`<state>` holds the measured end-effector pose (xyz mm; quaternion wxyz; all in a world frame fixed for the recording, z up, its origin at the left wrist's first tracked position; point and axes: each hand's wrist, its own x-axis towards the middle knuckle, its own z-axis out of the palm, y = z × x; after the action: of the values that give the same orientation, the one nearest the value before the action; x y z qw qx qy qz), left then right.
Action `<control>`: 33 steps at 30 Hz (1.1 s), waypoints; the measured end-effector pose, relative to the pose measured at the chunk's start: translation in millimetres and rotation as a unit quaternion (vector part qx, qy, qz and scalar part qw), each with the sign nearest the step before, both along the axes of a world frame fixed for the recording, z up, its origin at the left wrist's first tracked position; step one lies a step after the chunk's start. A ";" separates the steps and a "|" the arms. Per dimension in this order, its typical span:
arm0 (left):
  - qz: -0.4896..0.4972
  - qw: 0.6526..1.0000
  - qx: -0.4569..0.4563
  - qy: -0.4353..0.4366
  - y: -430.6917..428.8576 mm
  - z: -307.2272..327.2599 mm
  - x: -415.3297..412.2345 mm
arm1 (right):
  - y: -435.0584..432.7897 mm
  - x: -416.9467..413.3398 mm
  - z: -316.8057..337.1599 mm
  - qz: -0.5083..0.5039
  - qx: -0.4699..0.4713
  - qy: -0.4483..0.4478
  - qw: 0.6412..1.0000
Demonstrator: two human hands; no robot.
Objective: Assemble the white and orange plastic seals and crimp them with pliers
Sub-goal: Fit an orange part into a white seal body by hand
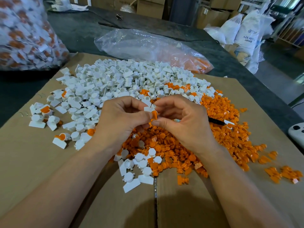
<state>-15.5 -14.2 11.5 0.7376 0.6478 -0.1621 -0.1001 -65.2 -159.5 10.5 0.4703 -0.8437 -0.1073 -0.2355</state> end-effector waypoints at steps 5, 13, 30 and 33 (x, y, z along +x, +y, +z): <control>-0.004 1.000 0.005 0.002 0.8 -0.8 0.4 | 1.3 -0.1 1.3 0.003 -0.030 -0.015 0.999; -0.023 0.999 -0.006 0.027 -0.1 0.0 0.7 | 1.0 0.6 0.6 0.005 -0.021 -0.001 1.000; -0.029 0.997 -0.028 0.067 0.4 -0.7 2.3 | -2.5 -1.3 4.7 -0.007 -0.036 0.024 0.999; -0.021 0.993 -0.061 0.096 1.3 0.1 5.4 | -23.8 -1.5 15.4 -0.109 -0.078 0.119 0.984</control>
<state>-10.1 -12.9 11.7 0.7856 0.5856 -0.1096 -0.1672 -66.8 -183.3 25.9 0.3844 -0.9064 0.0238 -0.1737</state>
